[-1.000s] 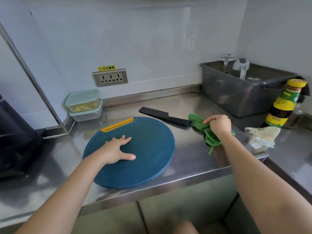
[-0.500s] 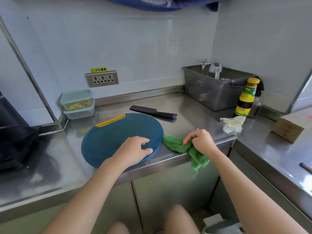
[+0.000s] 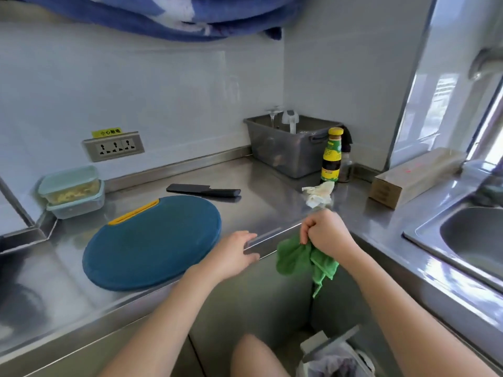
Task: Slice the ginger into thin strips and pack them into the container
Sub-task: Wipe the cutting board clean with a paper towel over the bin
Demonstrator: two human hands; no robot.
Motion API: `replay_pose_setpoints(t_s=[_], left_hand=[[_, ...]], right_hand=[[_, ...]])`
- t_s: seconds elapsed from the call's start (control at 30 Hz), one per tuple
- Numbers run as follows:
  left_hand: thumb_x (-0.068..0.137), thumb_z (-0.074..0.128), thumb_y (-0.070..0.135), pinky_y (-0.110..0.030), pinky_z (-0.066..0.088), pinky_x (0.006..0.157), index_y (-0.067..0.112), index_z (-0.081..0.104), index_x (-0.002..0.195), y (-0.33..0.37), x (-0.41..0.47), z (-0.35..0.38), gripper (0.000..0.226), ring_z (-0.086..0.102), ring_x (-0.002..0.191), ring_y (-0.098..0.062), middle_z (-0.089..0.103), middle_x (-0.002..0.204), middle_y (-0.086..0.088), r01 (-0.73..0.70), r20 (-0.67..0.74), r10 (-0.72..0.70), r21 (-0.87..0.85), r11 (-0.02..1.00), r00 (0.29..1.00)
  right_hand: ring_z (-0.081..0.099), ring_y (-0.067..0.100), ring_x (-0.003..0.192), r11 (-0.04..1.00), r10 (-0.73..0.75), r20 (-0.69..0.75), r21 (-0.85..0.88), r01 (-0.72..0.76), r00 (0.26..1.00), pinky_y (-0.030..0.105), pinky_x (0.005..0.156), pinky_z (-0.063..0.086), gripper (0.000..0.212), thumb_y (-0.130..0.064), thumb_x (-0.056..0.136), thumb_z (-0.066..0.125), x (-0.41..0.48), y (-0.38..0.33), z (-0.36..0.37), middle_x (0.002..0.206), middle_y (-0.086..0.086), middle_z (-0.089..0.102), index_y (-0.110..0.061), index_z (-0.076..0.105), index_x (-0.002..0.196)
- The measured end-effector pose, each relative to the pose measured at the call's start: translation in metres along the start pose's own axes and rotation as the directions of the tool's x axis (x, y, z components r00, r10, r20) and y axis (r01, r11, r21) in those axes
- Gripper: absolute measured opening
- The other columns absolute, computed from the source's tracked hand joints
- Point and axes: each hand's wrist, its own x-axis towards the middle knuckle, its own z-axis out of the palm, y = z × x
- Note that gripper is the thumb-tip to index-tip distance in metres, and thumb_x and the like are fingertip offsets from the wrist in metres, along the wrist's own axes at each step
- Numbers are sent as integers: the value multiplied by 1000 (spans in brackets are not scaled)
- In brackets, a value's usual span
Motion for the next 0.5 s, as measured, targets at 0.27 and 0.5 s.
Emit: replay_pose_setpoints(t_s=[0.27,0.5], left_hand=[[88,60,31,-30,34,63,14,54,83,12,31,8,19,53,83,-23,54,91,-1,11,-4,-10,172,985,1000],[89,61,37,-27,43,88,23,60,125,4,30,3,39,56,107,-18,59,118,4,3,-1,-3,145,989,1000]], right_hand=[[58,23,69,970,151,-382,-121,-212,912,29,60,46,38,1,76,44,28,31,-88,71,-1,64,-23,60,51],[55,20,88,988,83,-219,-106,-108,972,30,77,44,40,8,75,43,46,69,-51,77,-6,59,-23,63,62]])
